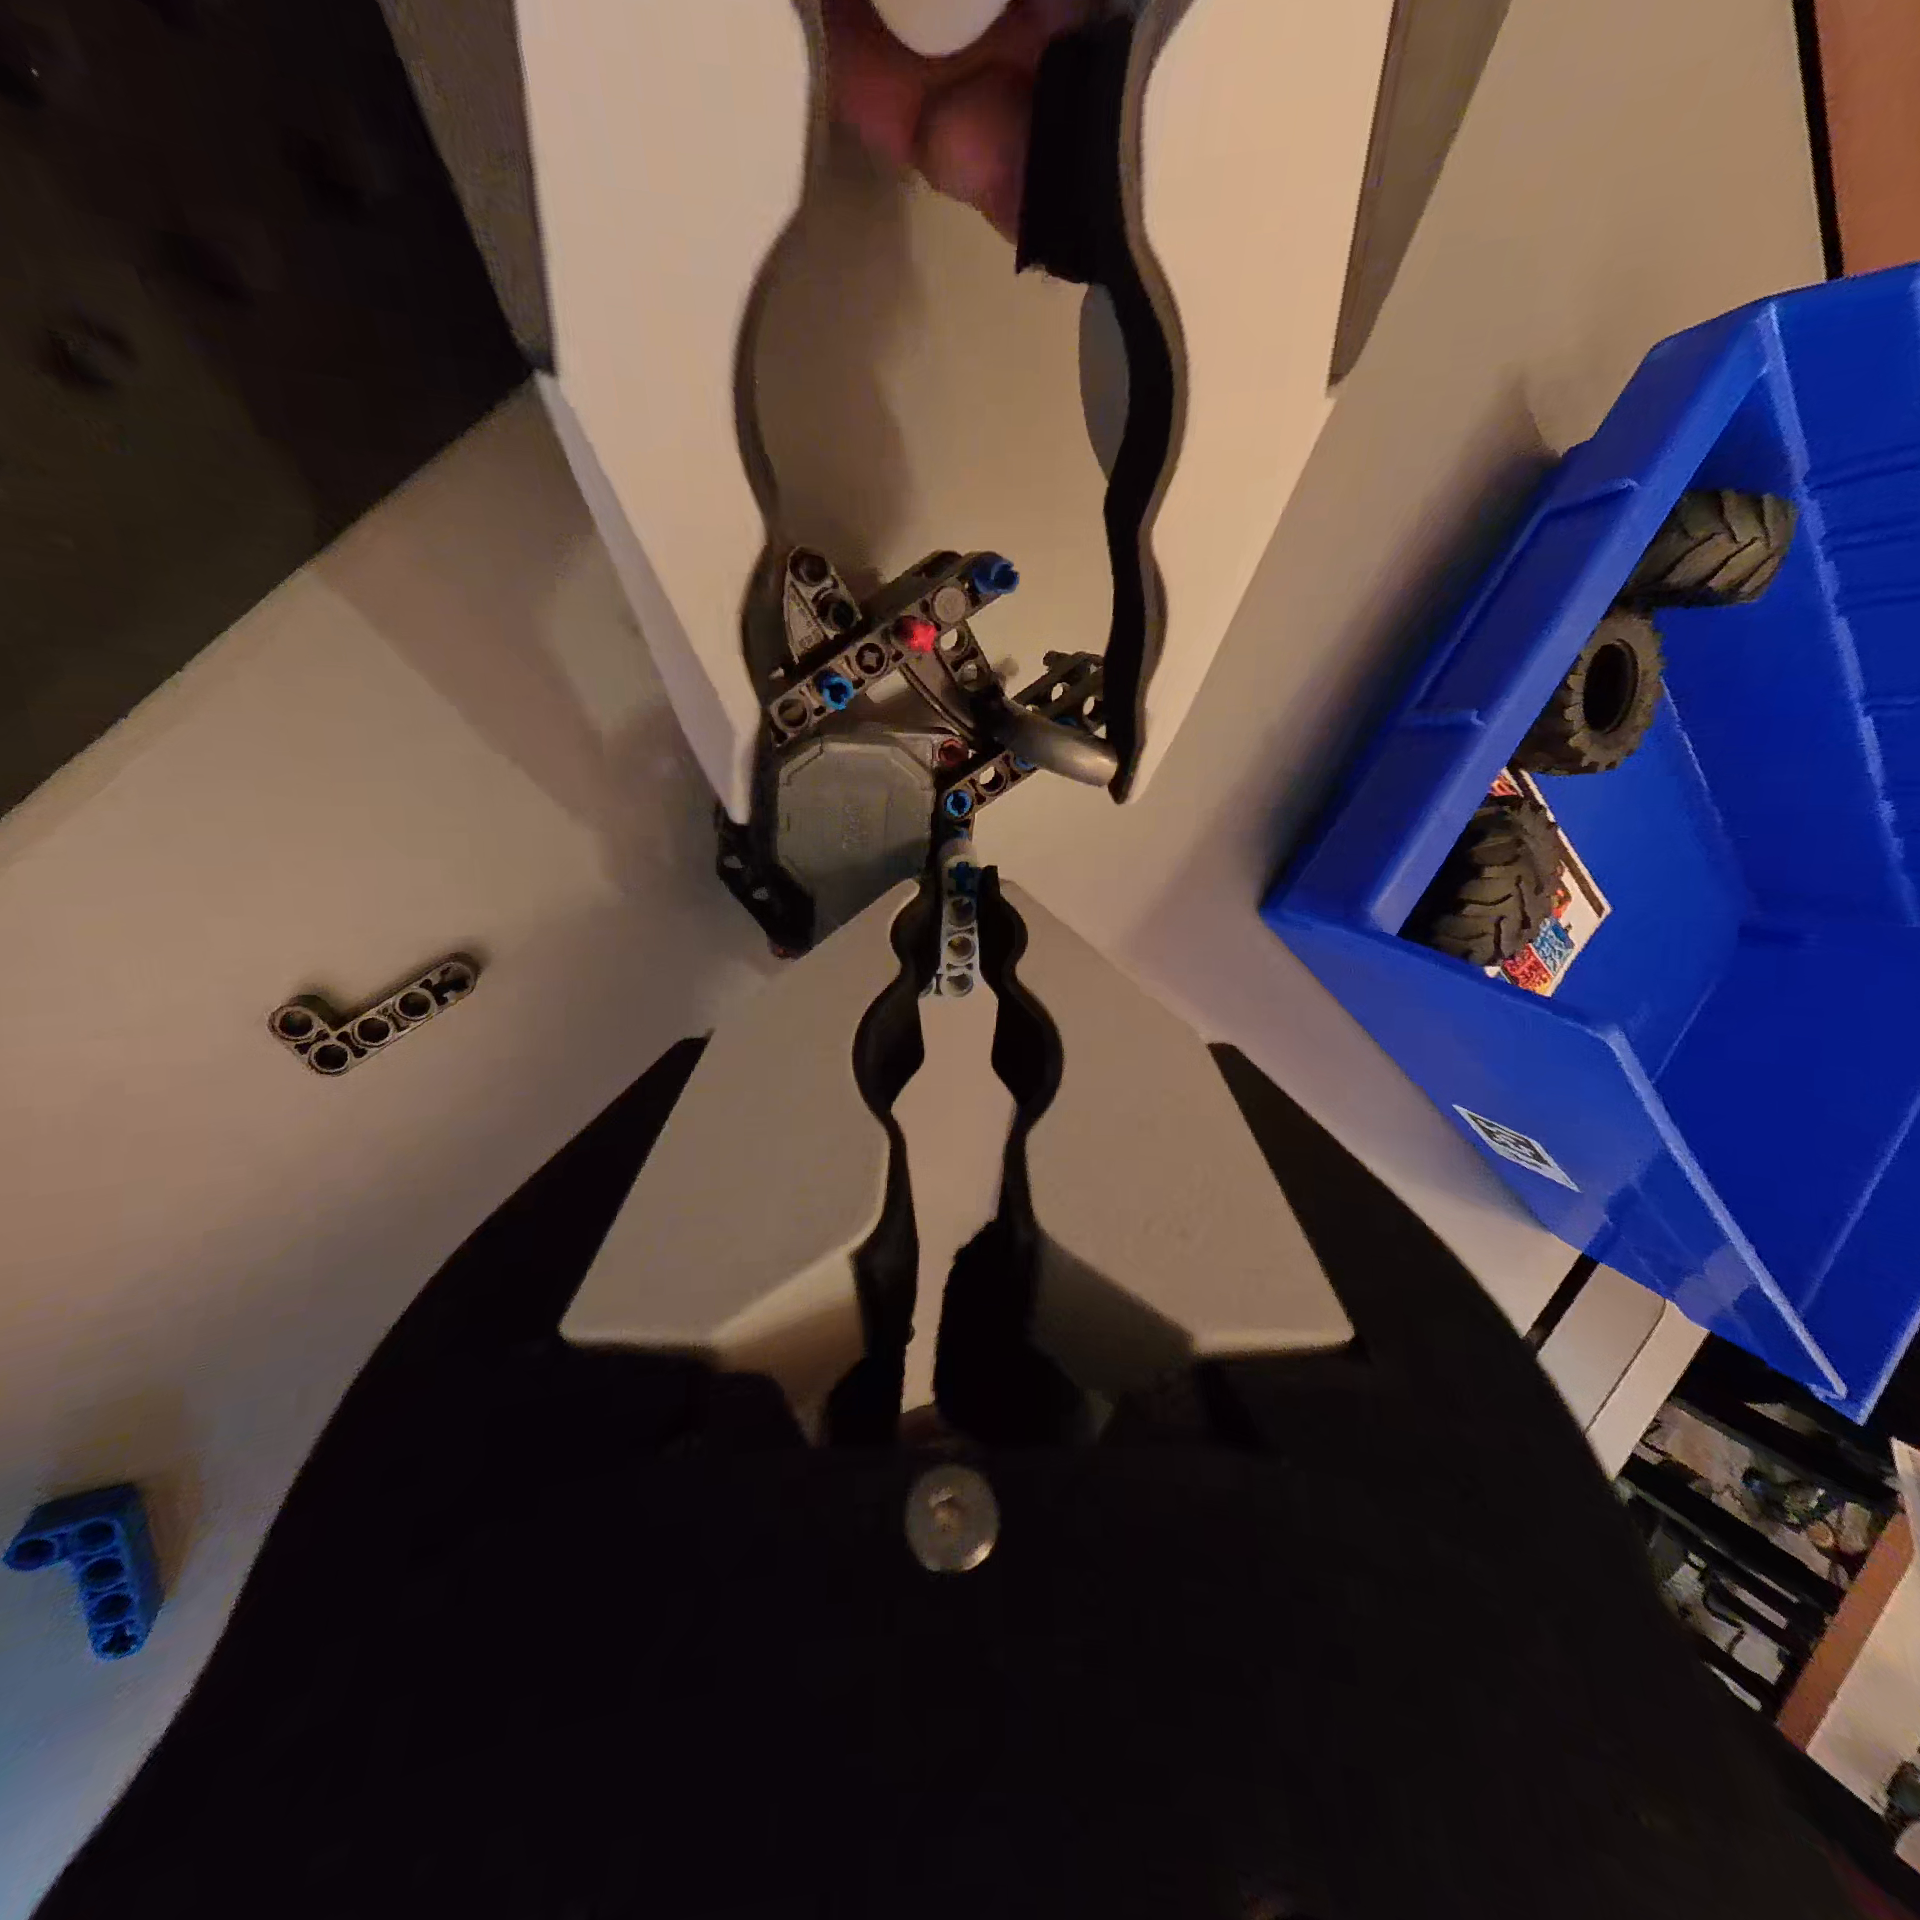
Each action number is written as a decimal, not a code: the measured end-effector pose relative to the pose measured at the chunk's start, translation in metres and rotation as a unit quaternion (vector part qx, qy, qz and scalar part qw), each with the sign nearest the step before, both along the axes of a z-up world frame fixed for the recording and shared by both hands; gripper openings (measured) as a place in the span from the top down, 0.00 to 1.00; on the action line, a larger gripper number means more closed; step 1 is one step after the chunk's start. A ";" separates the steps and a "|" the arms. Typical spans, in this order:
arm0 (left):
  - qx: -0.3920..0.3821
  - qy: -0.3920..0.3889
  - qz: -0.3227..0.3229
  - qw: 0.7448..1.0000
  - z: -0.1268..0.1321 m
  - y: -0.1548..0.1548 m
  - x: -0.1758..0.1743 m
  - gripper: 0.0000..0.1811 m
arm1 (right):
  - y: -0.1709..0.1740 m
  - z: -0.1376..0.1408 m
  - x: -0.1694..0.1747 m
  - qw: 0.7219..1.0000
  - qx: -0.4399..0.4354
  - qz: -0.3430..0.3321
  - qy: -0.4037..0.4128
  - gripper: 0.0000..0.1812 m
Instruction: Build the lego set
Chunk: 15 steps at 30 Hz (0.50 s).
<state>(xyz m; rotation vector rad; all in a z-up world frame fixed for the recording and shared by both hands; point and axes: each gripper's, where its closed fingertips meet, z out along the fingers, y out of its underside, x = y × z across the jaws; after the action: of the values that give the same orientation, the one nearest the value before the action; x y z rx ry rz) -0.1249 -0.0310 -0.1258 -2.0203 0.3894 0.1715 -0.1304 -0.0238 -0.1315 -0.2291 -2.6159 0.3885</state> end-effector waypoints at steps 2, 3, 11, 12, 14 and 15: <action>0.001 -0.002 -0.006 1.000 -0.002 0.003 0.001 0.65 | -0.001 0.000 0.000 1.000 0.000 0.003 0.007 0.98; 0.006 -0.004 -0.011 1.000 -0.003 0.004 0.001 0.65 | -0.001 0.000 0.001 1.000 0.003 0.005 0.011 0.97; 0.027 -0.013 -0.019 0.999 -0.002 0.004 0.000 0.65 | -0.002 0.001 -0.002 0.999 0.027 0.013 0.037 0.97; 0.028 -0.011 -0.019 0.999 -0.002 0.004 0.000 0.65 | -0.003 0.001 -0.003 0.999 0.017 0.009 0.036 0.96; 0.028 -0.013 -0.019 0.999 -0.002 0.004 -0.001 0.65 | -0.003 0.001 -0.004 0.999 0.002 0.005 0.037 0.96; 0.029 -0.011 -0.019 0.999 -0.002 0.004 -0.001 0.65 | -0.004 0.001 -0.004 0.999 -0.008 0.004 0.035 0.96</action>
<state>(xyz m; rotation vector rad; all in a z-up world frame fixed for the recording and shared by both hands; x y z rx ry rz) -0.1256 -0.0273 -0.1276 -1.9555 0.4035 0.1350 -0.1339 -0.0281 -0.1304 -0.2082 -2.5468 0.4134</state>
